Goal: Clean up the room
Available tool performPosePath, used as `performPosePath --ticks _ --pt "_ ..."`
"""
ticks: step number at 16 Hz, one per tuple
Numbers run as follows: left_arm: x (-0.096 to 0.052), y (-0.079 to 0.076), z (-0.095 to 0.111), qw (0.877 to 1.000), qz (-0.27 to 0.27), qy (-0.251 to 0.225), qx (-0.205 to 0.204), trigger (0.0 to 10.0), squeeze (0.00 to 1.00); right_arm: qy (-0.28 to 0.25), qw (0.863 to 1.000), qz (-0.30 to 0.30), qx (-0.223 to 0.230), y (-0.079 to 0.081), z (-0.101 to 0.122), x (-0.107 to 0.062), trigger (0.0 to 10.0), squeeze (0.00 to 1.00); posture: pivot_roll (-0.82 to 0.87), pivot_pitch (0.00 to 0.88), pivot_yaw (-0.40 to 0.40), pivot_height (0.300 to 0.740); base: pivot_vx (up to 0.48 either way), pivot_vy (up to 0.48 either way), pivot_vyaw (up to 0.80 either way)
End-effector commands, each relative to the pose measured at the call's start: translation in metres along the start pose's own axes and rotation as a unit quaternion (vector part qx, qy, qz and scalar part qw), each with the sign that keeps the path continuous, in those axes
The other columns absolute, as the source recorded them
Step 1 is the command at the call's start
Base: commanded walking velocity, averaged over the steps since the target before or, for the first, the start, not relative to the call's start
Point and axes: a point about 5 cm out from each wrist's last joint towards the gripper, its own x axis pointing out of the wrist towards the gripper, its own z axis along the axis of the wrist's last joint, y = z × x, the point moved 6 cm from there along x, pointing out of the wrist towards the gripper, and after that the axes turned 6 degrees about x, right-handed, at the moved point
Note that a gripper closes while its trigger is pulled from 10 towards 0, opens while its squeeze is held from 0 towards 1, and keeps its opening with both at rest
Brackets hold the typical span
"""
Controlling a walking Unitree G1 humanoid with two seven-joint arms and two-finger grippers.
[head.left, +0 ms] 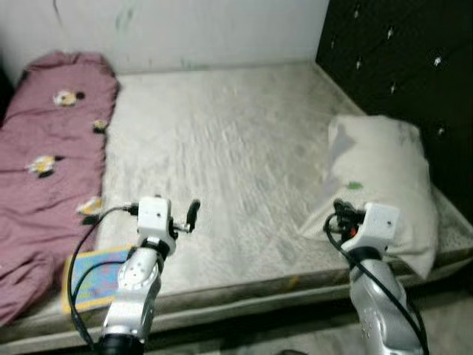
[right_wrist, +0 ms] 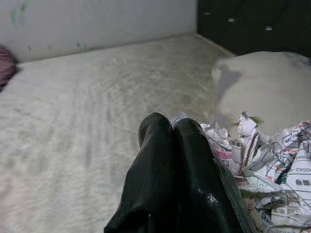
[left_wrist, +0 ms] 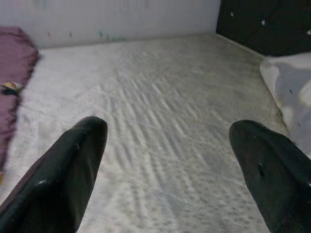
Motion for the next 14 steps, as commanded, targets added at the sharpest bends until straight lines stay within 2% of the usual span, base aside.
performPosePath --ticks 1,4,5,9,14 --pt "-0.001 0.0098 0.0002 1.0 0.012 0.001 0.007 10.0 0.0 -0.006 1.0 0.017 0.006 0.0101 0.0039 0.0022 10.0 0.0 -0.06 0.0 0.031 0.74 0.0 0.412 0.0" --pt "-0.0011 0.0146 0.006 1.0 0.023 -0.006 0.008 10.0 0.0 -0.011 1.0 0.019 0.008 0.0092 0.0083 0.0039 10.0 0.0 -0.06 0.014 0.031 0.74 0.0 0.409 0.0" --pt "-0.0031 0.0161 0.0044 1.0 0.027 -0.004 0.005 10.0 0.0 -0.013 0.999 0.026 0.025 0.0115 0.009 0.0022 10.0 0.0 -0.05 0.017 0.028 0.74 0.0 0.398 0.0" --pt "-0.0067 0.0103 -0.0015 1.0 0.022 0.005 0.0 10.0 0.0 -0.006 0.999 0.036 0.019 0.0143 0.0065 0.0019 10.0 0.0 -0.06 0.025 0.022 0.74 0.0 0.396 0.0" --pt "-0.0039 0.008 0.0009 1.0 0.018 0.002 0.002 10.0 0.0 -0.002 0.999 0.036 0.016 0.0138 0.0043 0.0006 10.0 0.0 -0.07 0.032 0.027 0.74 0.0 0.423 0.0"
